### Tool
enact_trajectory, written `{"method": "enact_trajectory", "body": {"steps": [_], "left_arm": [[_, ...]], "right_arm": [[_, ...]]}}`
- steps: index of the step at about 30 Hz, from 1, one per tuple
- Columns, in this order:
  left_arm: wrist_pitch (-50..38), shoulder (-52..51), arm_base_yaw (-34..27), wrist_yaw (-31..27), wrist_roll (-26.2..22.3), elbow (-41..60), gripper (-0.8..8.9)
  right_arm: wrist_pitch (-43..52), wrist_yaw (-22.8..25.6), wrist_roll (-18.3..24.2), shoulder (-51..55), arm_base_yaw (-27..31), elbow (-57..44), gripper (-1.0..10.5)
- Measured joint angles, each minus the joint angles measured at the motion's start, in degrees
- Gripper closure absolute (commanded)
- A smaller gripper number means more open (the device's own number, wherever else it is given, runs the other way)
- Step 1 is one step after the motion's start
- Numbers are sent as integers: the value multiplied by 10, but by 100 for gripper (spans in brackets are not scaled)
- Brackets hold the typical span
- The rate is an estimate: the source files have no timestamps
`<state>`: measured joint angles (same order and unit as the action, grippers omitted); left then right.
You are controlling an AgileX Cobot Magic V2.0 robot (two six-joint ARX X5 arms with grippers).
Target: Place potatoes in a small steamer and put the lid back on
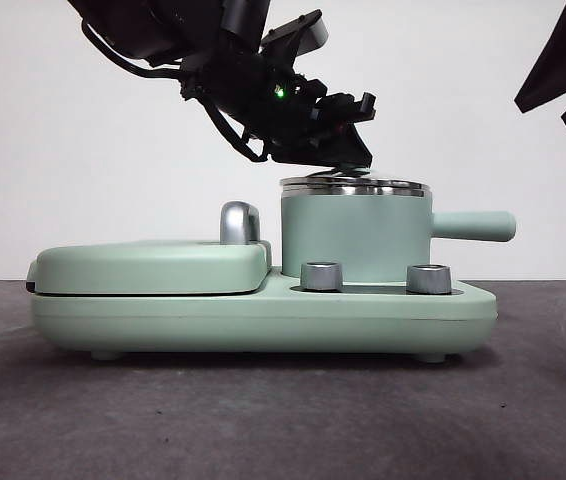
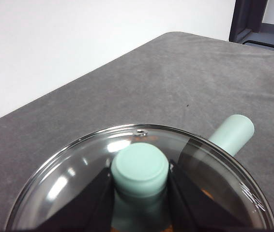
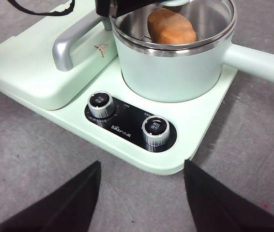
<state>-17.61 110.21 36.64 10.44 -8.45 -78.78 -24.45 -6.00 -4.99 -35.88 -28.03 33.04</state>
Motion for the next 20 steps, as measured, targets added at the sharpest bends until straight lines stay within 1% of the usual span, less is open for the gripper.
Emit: {"method": "enact_trajectory", "body": {"steps": [5,9,12,20], "left_arm": [[12,0,0,2,-1,-5,807],[15,0,-3,23,10,-6,807],[15,0,-3,24,19,-6,807],[19,1,-5,30,25,-6,807]], "right_arm": [[-1,0,0,0,0,0,683],[-2,0,0,0,0,0,683],[-3,0,0,0,0,0,683],[-7,0,0,0,0,0,683]]}}
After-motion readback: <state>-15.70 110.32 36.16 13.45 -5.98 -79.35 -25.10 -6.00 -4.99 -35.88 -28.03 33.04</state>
